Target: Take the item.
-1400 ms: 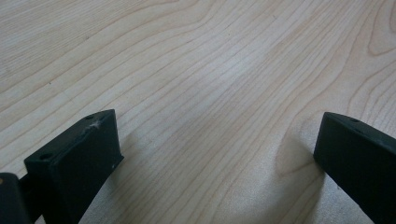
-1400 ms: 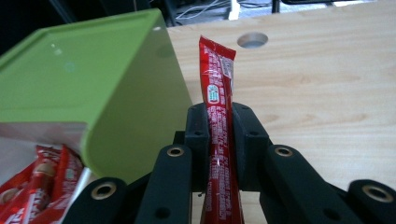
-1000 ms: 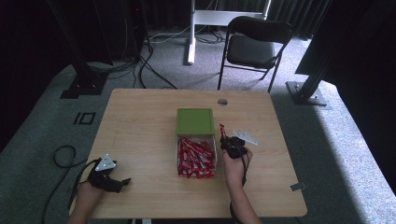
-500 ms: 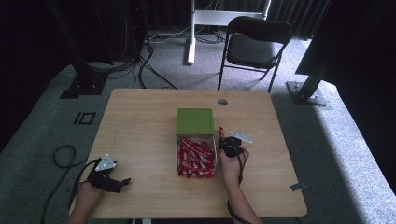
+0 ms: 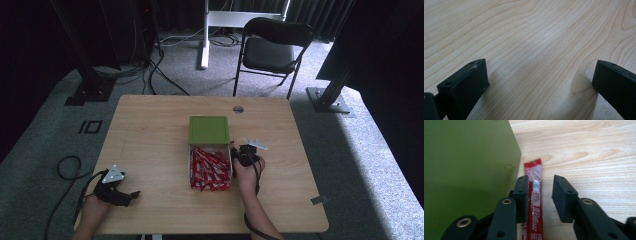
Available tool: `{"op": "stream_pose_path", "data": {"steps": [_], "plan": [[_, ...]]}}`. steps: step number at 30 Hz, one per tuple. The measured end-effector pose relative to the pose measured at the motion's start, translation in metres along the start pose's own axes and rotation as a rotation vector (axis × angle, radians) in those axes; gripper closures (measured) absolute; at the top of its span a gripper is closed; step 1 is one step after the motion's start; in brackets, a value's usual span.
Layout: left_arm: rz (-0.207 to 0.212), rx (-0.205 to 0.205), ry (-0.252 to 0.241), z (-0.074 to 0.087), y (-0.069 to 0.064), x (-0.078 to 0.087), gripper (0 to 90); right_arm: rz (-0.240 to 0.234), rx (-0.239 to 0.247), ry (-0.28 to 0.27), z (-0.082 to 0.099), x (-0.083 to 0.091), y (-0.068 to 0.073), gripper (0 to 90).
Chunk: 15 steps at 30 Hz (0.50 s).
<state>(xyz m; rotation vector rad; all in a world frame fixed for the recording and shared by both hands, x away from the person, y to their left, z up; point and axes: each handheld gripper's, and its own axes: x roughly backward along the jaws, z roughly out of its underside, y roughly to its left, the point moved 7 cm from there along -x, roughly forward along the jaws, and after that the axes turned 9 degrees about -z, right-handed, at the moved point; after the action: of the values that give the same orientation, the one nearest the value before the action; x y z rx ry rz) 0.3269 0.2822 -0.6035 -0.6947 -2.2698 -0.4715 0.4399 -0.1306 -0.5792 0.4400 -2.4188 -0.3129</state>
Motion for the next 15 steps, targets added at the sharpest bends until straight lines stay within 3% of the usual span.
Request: {"op": "stream_pose_path", "data": {"steps": [7,15], "plan": [[0.0,0.001,0.0,0.0,0.0,0.0,1.3,-0.048,0.055,-0.001,-0.007,0.007,0.005,56.7],[0.0,0.0,0.0,0.0,0.0,0.0,1.4,-0.066,0.096,-0.012,-0.011,0.016,-0.001,53.6]]}}
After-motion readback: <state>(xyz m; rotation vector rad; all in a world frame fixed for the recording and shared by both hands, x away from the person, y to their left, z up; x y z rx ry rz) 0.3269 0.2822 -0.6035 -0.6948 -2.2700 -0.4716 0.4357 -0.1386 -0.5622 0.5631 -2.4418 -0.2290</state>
